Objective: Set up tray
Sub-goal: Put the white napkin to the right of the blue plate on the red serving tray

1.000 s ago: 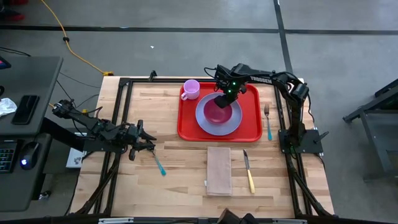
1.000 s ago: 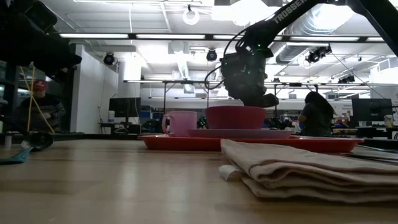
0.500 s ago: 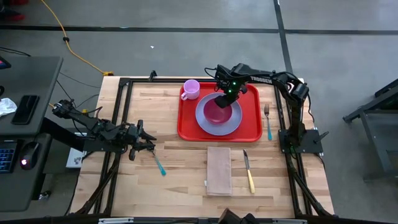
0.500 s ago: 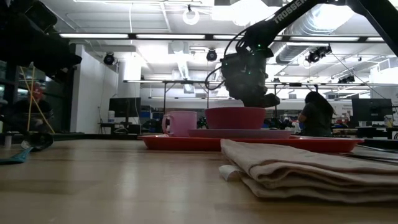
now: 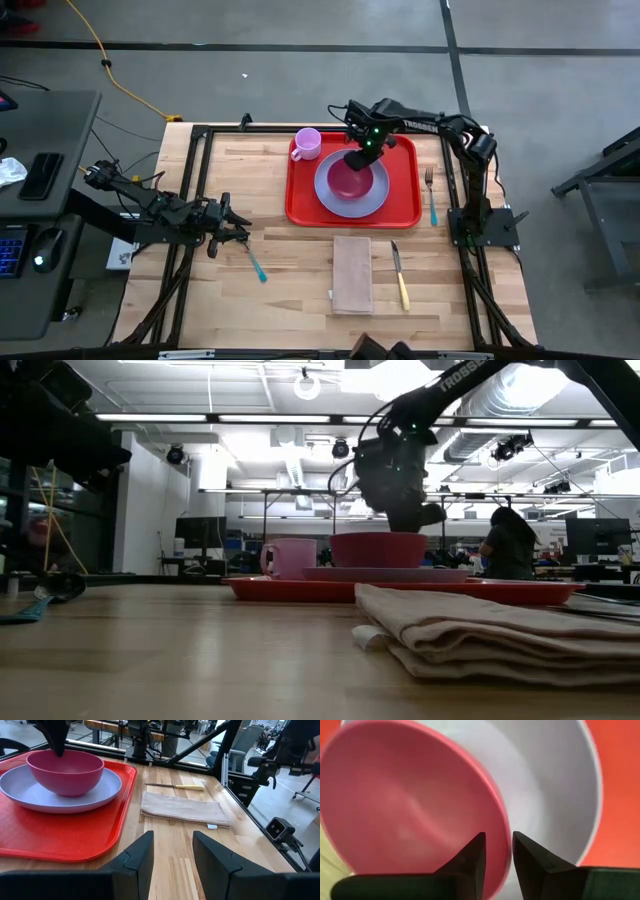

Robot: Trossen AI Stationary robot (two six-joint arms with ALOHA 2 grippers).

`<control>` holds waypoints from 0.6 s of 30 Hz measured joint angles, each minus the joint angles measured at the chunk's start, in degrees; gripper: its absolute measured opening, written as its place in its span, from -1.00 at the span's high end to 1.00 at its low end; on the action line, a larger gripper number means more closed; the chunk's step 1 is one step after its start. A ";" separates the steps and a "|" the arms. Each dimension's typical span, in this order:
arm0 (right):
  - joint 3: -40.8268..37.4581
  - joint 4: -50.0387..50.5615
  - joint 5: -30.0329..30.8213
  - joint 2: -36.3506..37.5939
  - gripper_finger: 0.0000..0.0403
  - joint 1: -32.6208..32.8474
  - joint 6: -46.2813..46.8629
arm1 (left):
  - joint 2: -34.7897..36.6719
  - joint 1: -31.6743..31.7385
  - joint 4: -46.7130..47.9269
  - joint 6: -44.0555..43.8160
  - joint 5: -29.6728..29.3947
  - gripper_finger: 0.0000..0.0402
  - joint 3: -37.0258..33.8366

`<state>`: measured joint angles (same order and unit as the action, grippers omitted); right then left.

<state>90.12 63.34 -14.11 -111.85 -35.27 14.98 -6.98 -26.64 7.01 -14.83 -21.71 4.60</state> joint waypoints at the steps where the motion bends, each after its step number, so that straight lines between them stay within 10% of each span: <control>1: 0.92 0.55 0.69 0.00 0.63 0.00 -0.02 | 0.02 -0.01 -0.01 0.00 0.00 0.17 0.00; 18: 14.92 17.78 6.73 0.07 0.63 0.83 0.93 | 0.00 -0.02 0.16 0.00 0.02 0.17 0.00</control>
<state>105.05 81.12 -7.38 -111.79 -34.43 15.91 -6.98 -26.65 7.16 -14.83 -21.69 4.60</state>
